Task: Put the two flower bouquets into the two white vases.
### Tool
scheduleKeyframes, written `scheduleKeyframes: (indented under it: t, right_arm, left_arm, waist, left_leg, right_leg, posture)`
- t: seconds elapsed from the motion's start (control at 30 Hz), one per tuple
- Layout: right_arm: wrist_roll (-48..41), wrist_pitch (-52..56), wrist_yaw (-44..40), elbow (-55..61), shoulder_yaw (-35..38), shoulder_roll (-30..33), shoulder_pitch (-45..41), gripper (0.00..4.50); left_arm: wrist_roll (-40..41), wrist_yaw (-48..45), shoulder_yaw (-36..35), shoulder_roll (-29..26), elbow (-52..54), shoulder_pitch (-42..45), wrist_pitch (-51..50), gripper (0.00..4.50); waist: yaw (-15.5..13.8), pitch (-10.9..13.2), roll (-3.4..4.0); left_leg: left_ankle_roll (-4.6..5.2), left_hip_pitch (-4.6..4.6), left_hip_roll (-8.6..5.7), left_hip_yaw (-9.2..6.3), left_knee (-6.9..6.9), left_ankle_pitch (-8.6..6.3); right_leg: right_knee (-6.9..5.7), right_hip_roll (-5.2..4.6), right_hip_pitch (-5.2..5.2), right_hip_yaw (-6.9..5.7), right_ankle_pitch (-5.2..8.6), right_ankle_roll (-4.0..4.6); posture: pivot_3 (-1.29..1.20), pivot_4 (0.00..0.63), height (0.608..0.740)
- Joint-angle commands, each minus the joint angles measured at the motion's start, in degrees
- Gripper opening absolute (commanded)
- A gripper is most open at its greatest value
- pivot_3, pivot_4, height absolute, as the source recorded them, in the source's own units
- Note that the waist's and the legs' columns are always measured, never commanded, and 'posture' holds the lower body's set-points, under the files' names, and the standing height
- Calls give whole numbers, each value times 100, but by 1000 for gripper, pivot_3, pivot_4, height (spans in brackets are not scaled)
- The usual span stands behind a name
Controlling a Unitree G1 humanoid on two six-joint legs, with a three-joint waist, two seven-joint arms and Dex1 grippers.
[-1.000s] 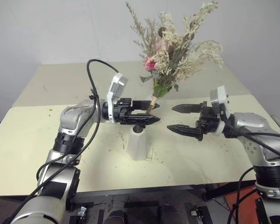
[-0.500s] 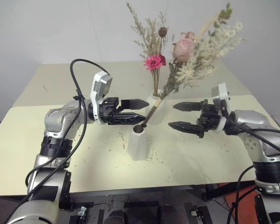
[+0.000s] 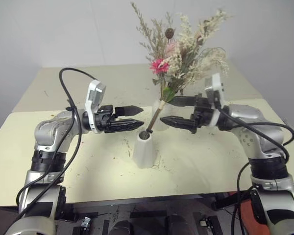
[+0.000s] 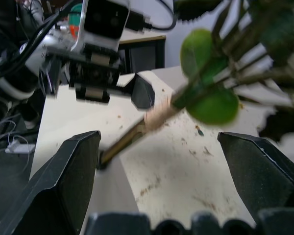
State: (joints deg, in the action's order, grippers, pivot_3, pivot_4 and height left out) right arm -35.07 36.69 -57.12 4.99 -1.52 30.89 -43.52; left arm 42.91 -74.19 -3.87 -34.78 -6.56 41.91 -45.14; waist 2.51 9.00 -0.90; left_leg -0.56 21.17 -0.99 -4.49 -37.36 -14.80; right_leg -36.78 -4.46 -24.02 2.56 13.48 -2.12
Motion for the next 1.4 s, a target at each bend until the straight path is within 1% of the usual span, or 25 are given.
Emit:
scheduleKeyframes:
  t: [0.03, 0.27, 0.5, 0.67, 0.83, 0.93, 1.13, 1.3, 1.4]
  right_arm:
    - [-182, 138, 100, 269, 75, -109, -164, 4500]
    - [-155, 100, -23, 605, 54, -44, -239, 4500]
    - [12, 69, -49, 980, -179, 27, -451, 4500]
    - [38, 17, -71, 971, -297, 1, -540, 4500]
    - [98, -44, -122, 939, -357, 50, -509, 4500]
    - [96, -90, -203, 978, -366, 58, -468, 4500]
    - [122, -147, -313, 1064, -350, 135, -250, 4500]
    - [115, -153, -401, 1188, -107, 576, 199, 4500]
    - [194, -255, -520, 1141, 100, 1006, 570, 4500]
  left_arm:
    - [74, 66, -291, -189, 306, -49, 113, 4478]
    - [-66, 169, -348, -407, 352, -245, 252, 4478]
    - [-32, -38, -370, -588, 357, -267, 333, 4478]
    - [3, -703, -380, -894, 462, -336, 651, 4478]
    - [-114, -1591, -389, -1478, 527, -487, 1147, 4478]
    - [-114, -1656, -415, -1605, 506, -466, 1232, 4478]
    - [-106, -1572, -381, -1565, 548, -491, 1260, 4478]
    - [-147, -1567, -365, -1614, 642, -579, 1290, 4478]
    - [-211, -1566, -393, -1670, 634, -670, 1366, 4478]
  waist:
    - [-23, 0, 0]
    - [-13, 0, 0]
    - [23, 0, 1]
    - [10, 0, 1]
    - [19, 0, 1]
    - [10, 0, 1]
    - [-1, 0, 1]
    - [-6, 0, 1]
    - [-7, 0, 0]
  left_leg:
    - [0, 2, 0, -1, 0, 0]
    - [0, 1, -1, -2, 1, 0]
    - [1, -1, 1, 0, 4, 0]
    - [1, 1, 0, 0, 4, 0]
    - [1, -1, 1, 2, 9, 0]
    - [1, -1, 2, 1, 9, -1]
    - [3, 0, 2, 1, 7, -2]
    - [6, 0, 2, 1, 8, -3]
    - [6, 1, 2, 1, 8, -4]
  right_leg:
    - [1, -1, 0, -2, 0, 0]
    - [1, 0, 0, -3, 0, 0]
    - [-1, 2, -3, -2, 0, 0]
    - [2, 1, -2, -3, 0, 0]
    - [2, 2, -5, -3, 0, 0]
    - [2, 3, -4, -4, 1, 0]
    - [3, 2, -1, -8, 1, 0]
    - [4, 2, -1, -8, 1, 0]
    - [5, 2, 0, -8, 1, 0]
  posture:
    - [0, 150, 740]
    - [0, 150, 740]
    - [0, 150, 740]
    - [0, 150, 740]
    - [0, 150, 740]
    - [0, 150, 740]
    - [0, 150, 740]
    - [0, 150, 740]
    - [0, 150, 740]
